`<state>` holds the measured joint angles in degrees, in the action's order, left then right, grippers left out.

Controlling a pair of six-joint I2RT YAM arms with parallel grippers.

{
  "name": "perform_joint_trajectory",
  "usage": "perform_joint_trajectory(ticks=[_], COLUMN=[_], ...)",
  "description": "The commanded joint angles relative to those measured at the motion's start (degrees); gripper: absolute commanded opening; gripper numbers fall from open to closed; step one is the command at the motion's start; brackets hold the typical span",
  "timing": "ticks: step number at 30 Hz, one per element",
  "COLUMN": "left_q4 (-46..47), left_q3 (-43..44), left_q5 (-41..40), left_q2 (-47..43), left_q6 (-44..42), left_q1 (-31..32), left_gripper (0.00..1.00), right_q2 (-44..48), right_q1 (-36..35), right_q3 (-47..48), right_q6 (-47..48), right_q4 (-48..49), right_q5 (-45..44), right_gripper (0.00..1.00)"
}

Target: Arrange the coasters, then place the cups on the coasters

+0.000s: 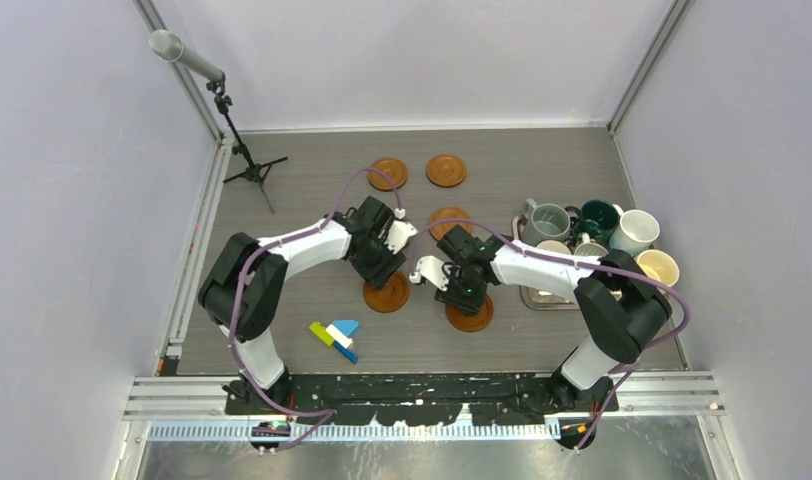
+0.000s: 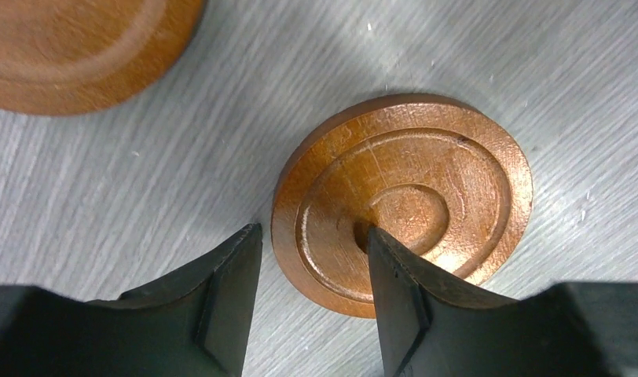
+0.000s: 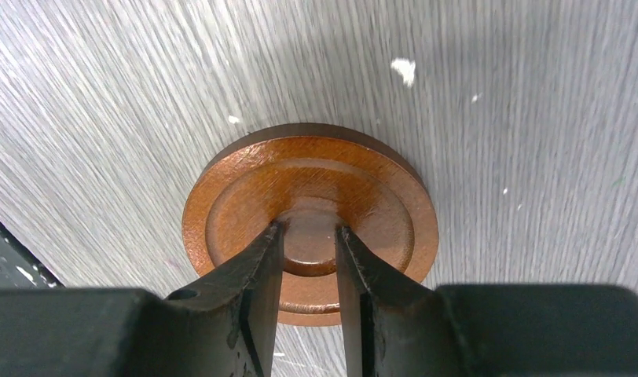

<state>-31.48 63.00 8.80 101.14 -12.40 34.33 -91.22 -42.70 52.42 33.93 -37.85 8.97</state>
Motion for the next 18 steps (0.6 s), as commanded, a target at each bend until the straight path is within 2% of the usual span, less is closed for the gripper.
perform_joint_trajectory(ticks=[1, 3, 7, 12, 14, 18], left_q4=[-6.69, -6.80, -6.24, -4.28, -2.36, 6.20], left_q3=[-3.78, -4.01, -3.49, -4.18, -5.53, -11.07], left_q5=[-2.18, -1.11, 3.00, 9.18, 9.79, 8.38], left_q2=[-1.26, -1.99, -3.43, -6.58, -8.20, -12.65], left_q6=[-3.61, -3.63, -2.96, -3.98, -4.65, -5.75], left_q1=[-0.51, -1.20, -4.68, -7.43, -7.43, -7.67], left_gripper=[0.54, 0.54, 0.59, 0.66, 0.69, 0.77], right_q2=[-1.27, -0.86, 2.84, 8.75, 10.18, 10.26], right_q1=[-0.96, -0.97, -0.85, 0.49, 1.34, 5.26], right_q3=[2.61, 2.72, 2.36, 2.22, 2.16, 1.43], right_q6=[-2.62, -3.23, -4.68, -8.02, -9.36, -11.83], right_q4=[5.13, 5.78, 6.03, 4.66, 3.83, 3.09], right_q5=[2.57, 2.95, 3.13, 4.20, 4.19, 4.30], right_gripper=[0.36, 0.36, 0.43, 0.56, 0.61, 0.63])
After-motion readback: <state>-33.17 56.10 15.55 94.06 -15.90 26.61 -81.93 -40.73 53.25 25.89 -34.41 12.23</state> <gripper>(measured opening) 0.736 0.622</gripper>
